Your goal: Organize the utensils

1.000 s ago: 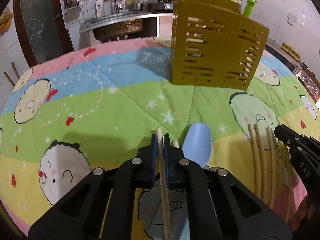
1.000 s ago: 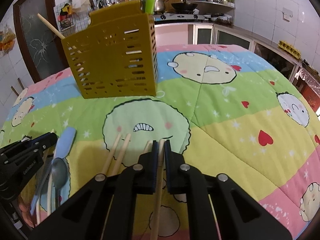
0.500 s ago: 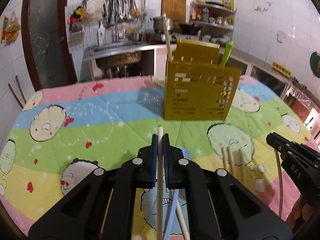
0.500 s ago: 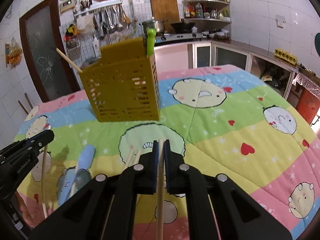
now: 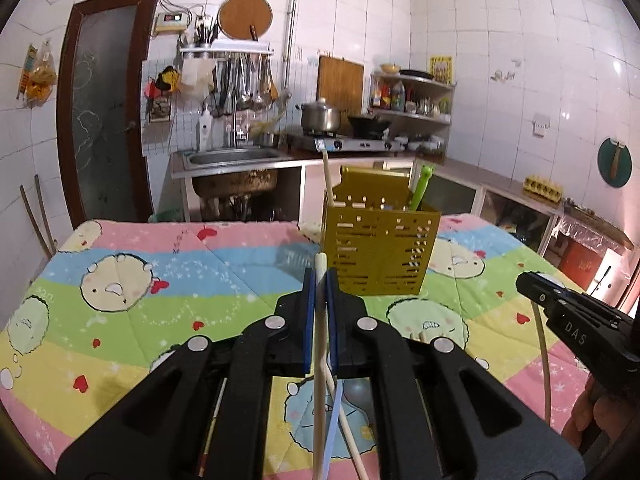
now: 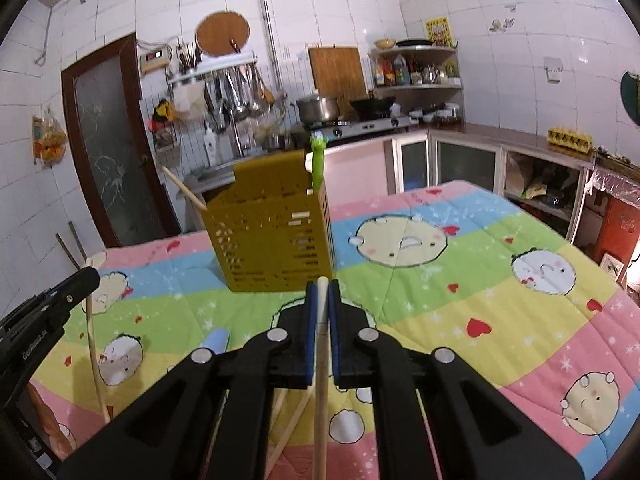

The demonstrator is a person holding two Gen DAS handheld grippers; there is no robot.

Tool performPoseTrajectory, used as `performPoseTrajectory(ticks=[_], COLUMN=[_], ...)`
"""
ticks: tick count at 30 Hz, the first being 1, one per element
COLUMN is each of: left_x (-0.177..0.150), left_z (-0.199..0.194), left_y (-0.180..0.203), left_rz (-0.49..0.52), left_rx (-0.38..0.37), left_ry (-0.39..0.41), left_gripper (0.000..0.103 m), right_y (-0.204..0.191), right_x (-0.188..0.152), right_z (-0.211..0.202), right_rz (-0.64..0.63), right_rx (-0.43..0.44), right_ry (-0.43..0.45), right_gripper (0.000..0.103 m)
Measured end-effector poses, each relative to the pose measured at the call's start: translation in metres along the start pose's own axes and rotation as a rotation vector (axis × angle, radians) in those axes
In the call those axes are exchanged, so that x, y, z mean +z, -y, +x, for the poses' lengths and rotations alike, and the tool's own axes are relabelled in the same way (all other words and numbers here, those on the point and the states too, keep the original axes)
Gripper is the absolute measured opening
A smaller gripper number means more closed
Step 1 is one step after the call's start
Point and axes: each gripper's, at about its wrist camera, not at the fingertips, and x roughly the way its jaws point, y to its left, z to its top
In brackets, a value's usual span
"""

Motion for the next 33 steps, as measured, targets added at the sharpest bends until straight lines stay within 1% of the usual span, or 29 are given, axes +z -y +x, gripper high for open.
performPoseTrajectory(ticks=[7, 11, 15, 20, 30, 33], left_x=[0.005, 0.007, 0.011, 0.017, 0.037, 0.050], left_z=[-0.014, -0.017, -0.020, -0.020, -0.021, -0.020], left_y=[-0.001, 0.000, 0.002, 0.002, 0.001, 0.004], left_rz=[0.004, 0.006, 0.003, -0.008, -0.017, -0.013], left_rx=[-0.005, -0.009, -0.015, -0.024, -0.045, -0.053], left_ry=[0.044, 0.057, 0.073, 0.086, 0.115, 0.131], left_gripper=[0.004, 0.004, 0.004, 0.004, 0.004, 0.004], right_y=[-0.002, 0.000, 0.001, 0.000, -0.009, -0.011], right_x=[0.005, 0.009, 0.013, 0.018, 0.035, 0.044], right_z=[-0.015, -0.024, -0.030, -0.032, -0.032, -0.032], right_rz=[-0.006, 0.004, 0.006, 0.000, -0.022, -0.027], right_rx=[0.015, 0.043, 0.043, 0.045, 0.053, 0.055], right_ry=[0.052, 0.096, 0.132, 0.151, 0.207, 0.229], right_gripper=[0.006, 0.006, 0.006, 0.006, 0.006, 0.006])
